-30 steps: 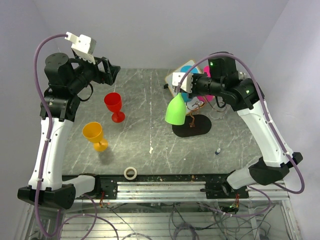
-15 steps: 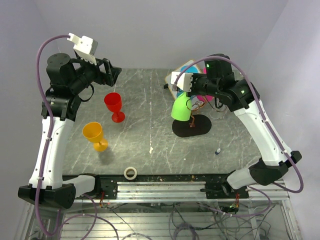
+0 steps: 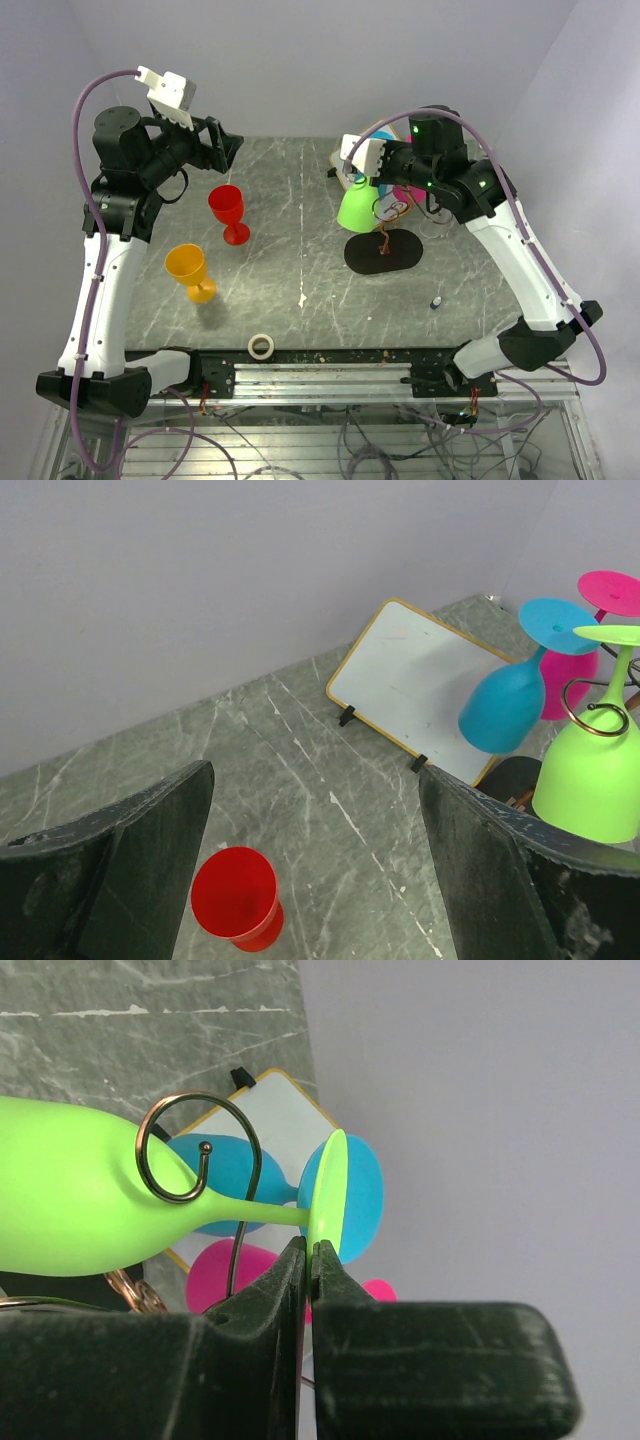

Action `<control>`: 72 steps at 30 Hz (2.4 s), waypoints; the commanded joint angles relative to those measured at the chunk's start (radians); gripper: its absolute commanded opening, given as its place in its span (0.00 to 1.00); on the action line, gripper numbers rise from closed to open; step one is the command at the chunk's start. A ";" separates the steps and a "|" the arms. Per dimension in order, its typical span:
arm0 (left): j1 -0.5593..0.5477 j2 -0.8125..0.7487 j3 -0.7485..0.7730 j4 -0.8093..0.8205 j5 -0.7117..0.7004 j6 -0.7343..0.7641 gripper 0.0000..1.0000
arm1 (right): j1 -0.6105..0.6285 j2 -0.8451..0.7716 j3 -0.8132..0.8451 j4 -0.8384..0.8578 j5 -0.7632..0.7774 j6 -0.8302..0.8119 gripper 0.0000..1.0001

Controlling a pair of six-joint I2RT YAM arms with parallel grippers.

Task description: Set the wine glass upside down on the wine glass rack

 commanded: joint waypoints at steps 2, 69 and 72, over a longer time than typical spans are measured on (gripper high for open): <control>0.010 -0.017 -0.004 0.011 0.021 0.005 0.94 | 0.017 0.009 -0.006 0.049 0.007 0.024 0.00; 0.011 -0.030 -0.022 0.008 0.048 0.024 0.93 | 0.062 0.035 0.074 -0.029 -0.166 0.060 0.00; 0.011 -0.029 -0.024 0.009 0.050 0.025 0.93 | 0.054 0.028 0.068 -0.042 -0.172 0.049 0.00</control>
